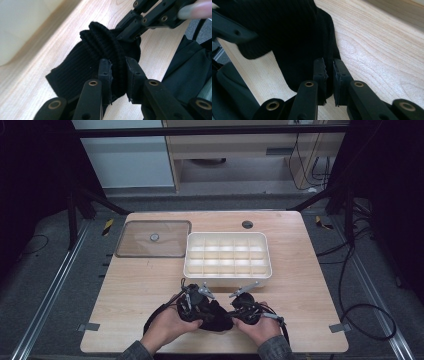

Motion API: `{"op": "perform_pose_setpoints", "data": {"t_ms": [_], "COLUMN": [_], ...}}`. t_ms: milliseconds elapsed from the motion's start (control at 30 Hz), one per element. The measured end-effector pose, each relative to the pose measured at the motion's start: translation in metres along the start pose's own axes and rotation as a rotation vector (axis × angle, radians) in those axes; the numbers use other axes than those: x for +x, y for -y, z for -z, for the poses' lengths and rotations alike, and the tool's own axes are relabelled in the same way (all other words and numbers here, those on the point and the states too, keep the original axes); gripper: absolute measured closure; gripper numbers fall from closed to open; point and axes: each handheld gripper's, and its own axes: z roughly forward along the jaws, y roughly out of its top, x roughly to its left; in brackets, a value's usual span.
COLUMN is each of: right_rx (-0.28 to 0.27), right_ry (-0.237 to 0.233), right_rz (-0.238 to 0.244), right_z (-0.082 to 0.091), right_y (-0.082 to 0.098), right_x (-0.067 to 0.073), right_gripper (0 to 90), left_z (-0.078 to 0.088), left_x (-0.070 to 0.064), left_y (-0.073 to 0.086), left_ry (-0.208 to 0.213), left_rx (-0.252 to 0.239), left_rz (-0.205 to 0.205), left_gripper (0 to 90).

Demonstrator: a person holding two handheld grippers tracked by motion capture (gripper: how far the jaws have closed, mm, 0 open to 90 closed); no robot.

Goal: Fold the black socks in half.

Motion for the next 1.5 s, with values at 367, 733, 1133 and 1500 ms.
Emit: {"op": "perform_pose_setpoints", "data": {"t_ms": [367,733,1133,1500], "right_rx": [-0.020,-0.008,-0.020,-0.024], "right_ry": [0.008,0.006,0.007,-0.002], "right_rz": [-0.013,-0.002,-0.015,-0.026], "right_z": [0.009,0.008,0.007,0.008], "right_y": [0.002,0.002,0.003,0.005], "right_x": [-0.004,-0.005,-0.009,-0.012], "right_gripper": [70.8,86.5,86.6,86.8], "left_z": [-0.016,-0.017,-0.028,-0.029], "left_x": [0.004,0.000,-0.012,-0.008], "left_y": [-0.004,-0.002,-0.010,-0.013], "left_ry": [-0.024,0.007,0.001,-0.045], "left_rx": [0.027,0.000,-0.008,-0.046], "left_rz": [0.014,0.018,0.003,0.017], "left_gripper": [75.6,74.5,75.9,78.8]}}
